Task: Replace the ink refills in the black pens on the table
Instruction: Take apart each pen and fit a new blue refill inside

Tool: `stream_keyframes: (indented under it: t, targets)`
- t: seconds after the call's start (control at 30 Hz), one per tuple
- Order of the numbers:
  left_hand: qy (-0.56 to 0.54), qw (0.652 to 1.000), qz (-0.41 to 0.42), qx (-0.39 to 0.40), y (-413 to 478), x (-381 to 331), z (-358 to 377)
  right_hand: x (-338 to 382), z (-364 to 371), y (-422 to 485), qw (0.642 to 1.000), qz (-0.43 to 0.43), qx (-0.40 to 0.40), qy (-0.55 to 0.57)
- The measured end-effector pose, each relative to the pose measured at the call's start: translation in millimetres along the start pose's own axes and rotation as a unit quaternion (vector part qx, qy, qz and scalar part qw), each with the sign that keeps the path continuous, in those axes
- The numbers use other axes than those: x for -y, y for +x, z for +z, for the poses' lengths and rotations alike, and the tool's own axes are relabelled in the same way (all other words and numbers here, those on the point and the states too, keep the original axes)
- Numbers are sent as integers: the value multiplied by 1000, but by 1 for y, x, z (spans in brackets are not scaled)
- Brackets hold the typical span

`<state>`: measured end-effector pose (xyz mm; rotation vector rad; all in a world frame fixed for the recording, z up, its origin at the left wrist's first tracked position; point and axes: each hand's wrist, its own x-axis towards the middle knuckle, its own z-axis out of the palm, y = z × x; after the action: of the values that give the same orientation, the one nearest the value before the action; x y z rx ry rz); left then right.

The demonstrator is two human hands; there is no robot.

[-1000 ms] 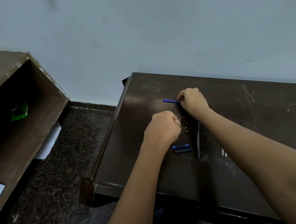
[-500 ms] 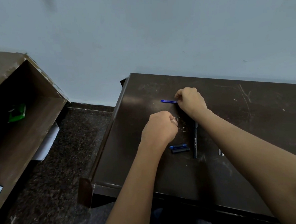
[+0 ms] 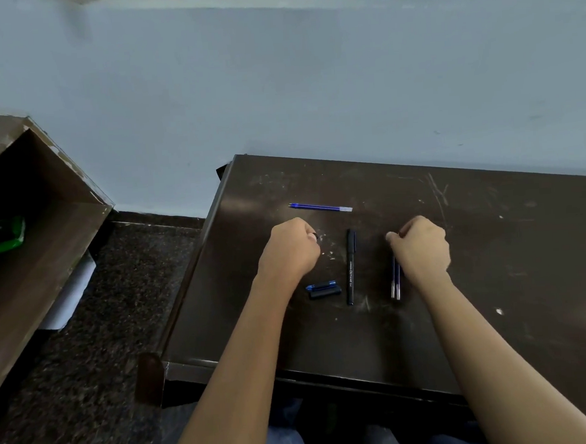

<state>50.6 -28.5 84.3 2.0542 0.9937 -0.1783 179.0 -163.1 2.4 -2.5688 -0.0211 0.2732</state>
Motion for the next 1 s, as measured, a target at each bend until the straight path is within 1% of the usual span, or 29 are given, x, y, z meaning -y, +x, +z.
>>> stream_keyframes:
  t: [0.1, 0.2, 0.43, 0.6, 0.77, 0.8, 0.87, 0.93, 1.0]
  targets:
    - [-7, 1000, -3, 2, -1, -1, 0, -15, -5, 2, 998, 51, 21, -14]
    - [-6, 1000, -1, 1, -1, 0, 0, -23, -7, 4, 997, 69, 44, -15]
    - [6, 1000, -3, 5, 1, 0, 0, -26, 1, 3, 996, 59, 66, -23]
    - [0, 1000, -2, 9, 0, 3, -1, -24, 1, 3, 995, 41, 53, -80]
    - [2, 1000, -6, 20, -1, 3, -2, -25, -5, 2, 987, 25, 71, -141]
    - [2, 1000, -5, 18, -1, 3, -3, -26, -7, 2, 988, 24, 72, -135]
    - [5, 1000, -5, 21, -1, 3, -5, -22, -12, 4, 994, 11, 71, -83]
    - [8, 999, -3, 42, -1, 2, -7, -11, -19, 3, 997, -18, 73, -8]
    - [-2, 998, 0, 57, 0, 1, -9, 8, -25, -3, 990, -38, 85, 105]
